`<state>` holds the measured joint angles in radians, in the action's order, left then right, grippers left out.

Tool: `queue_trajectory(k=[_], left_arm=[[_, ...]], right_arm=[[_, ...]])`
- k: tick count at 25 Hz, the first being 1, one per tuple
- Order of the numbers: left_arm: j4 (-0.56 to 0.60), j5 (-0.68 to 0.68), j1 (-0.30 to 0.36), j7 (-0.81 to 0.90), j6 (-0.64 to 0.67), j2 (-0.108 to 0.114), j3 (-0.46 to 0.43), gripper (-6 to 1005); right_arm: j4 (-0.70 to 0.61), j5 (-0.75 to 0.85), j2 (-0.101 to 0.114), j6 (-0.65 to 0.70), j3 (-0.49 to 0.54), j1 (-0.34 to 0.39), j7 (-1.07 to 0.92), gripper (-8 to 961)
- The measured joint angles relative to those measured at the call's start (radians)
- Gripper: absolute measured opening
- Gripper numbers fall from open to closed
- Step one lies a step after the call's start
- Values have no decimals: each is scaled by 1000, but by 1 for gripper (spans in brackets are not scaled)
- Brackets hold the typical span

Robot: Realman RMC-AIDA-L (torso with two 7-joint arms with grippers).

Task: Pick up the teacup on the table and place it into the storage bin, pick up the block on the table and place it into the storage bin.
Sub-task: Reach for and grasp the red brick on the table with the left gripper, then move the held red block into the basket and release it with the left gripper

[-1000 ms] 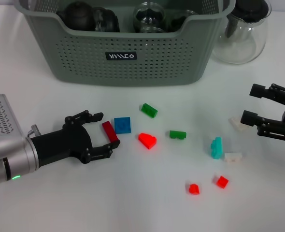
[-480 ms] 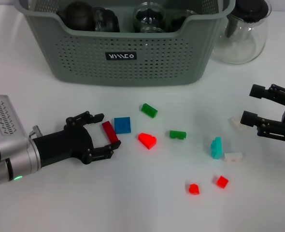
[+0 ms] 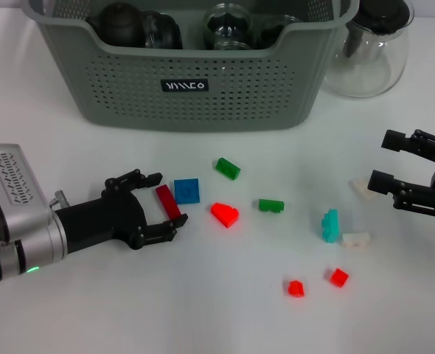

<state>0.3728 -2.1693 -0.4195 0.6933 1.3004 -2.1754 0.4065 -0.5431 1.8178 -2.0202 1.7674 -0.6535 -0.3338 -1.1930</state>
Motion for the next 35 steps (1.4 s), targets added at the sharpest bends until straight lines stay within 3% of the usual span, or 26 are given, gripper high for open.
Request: queue_trajectory(k=[18, 24, 35], left_arm=[[-9, 3, -6, 7, -20, 1, -6, 813], [29, 19, 7, 29, 61, 3, -10, 645], [190, 25, 34, 235, 286, 11, -22, 645]], right_arm=[[0, 0, 0, -5, 0, 3, 4, 868], [0, 0, 0, -5, 2, 3, 2, 867], [0, 0, 0, -5, 5, 2, 6, 867]])
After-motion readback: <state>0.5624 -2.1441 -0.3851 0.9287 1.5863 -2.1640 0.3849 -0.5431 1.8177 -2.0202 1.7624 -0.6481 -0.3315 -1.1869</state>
